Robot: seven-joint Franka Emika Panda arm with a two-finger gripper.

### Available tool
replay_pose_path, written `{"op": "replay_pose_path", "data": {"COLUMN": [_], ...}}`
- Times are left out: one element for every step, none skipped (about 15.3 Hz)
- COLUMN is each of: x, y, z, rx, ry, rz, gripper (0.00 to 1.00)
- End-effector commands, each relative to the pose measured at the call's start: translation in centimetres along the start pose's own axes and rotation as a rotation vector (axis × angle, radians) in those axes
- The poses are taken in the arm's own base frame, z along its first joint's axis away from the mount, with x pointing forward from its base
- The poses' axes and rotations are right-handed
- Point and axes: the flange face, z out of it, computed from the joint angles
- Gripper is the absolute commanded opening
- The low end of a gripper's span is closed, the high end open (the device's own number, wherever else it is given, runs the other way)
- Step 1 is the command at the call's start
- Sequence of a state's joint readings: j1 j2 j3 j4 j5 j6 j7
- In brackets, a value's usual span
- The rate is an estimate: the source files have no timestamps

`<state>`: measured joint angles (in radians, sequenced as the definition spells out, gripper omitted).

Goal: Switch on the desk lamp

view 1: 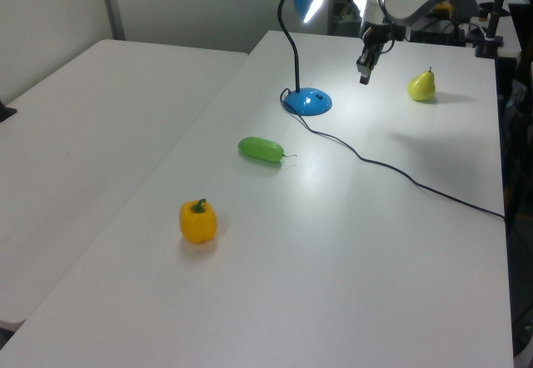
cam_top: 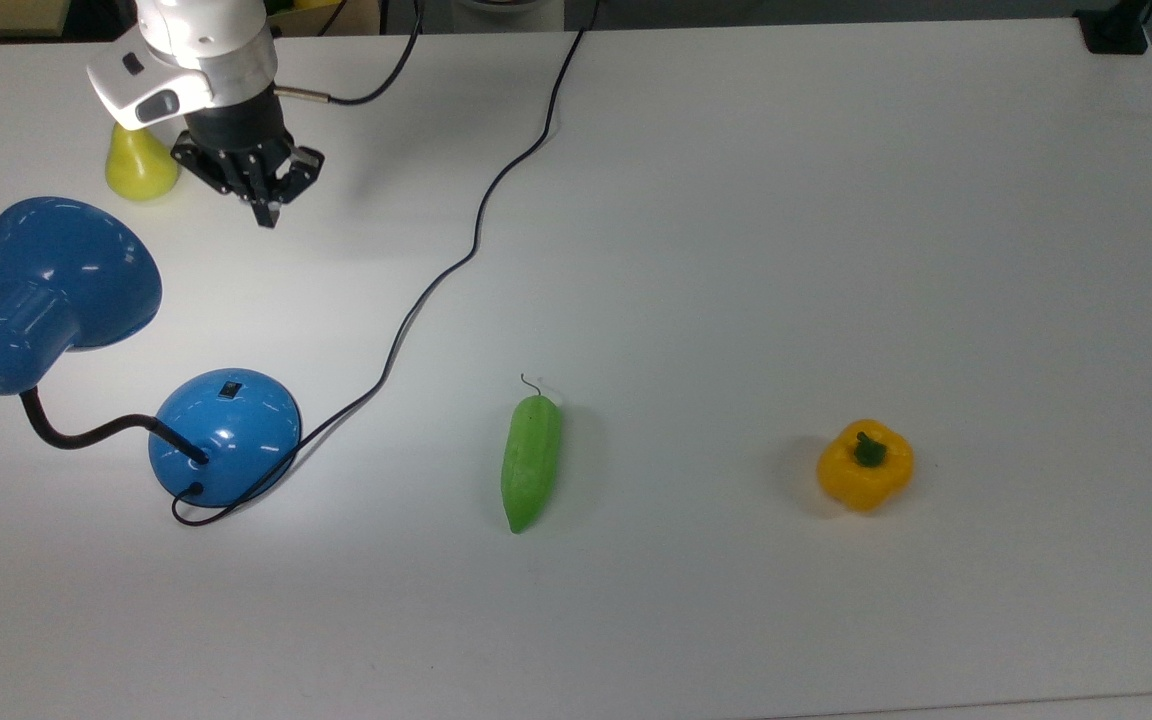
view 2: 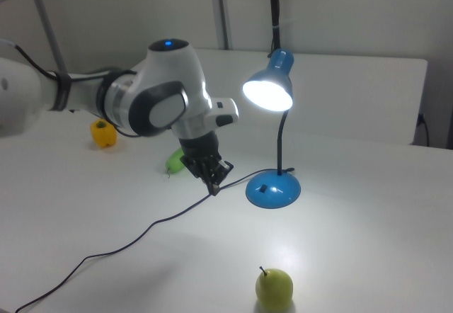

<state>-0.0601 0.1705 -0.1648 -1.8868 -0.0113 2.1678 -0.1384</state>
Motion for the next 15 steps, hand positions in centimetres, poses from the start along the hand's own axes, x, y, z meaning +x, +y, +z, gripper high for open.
{"op": "replay_pose_path", "data": {"x": [-2.2, -2.6, -3.1, -3.3, -3.2, -2.8, -2.7, -2.7, -2.6, -2.8, -2.8, -2.8, -2.7, -2.8, -3.0], "y": [-0.5, -1.3, -1.7, -1.9, -2.1, -2.2, -2.4, -2.7, -3.5, -4.5, -5.7, -7.0, -8.5, -10.0, -11.3], "z": [-5.1, -6.0, -7.0, -8.2, -9.5, -11.3, -12.7, -13.7, -15.5, -16.8, -17.5, -18.1, -18.7, -19.0, -19.5], "rx": [0.030, 0.037, 0.041, 0.051, 0.072, 0.099, 0.123, 0.137, 0.149, 0.161, 0.170, 0.176, 0.178, 0.178, 0.178], "ry": [-0.097, -0.118, -0.133, -0.136, -0.138, -0.130, -0.131, -0.135, -0.136, -0.142, -0.143, -0.138, -0.130, -0.128, -0.118], "rz": [-0.013, -0.021, -0.018, 0.009, 0.056, 0.102, 0.133, 0.138, 0.136, 0.129, 0.108, 0.089, 0.062, 0.052, 0.048], "gripper": [0.80, 0.95, 1.00, 1.00, 1.00, 1.00, 1.00, 1.00, 1.00, 1.00, 1.00, 1.00, 1.00, 1.00, 1.00]}}
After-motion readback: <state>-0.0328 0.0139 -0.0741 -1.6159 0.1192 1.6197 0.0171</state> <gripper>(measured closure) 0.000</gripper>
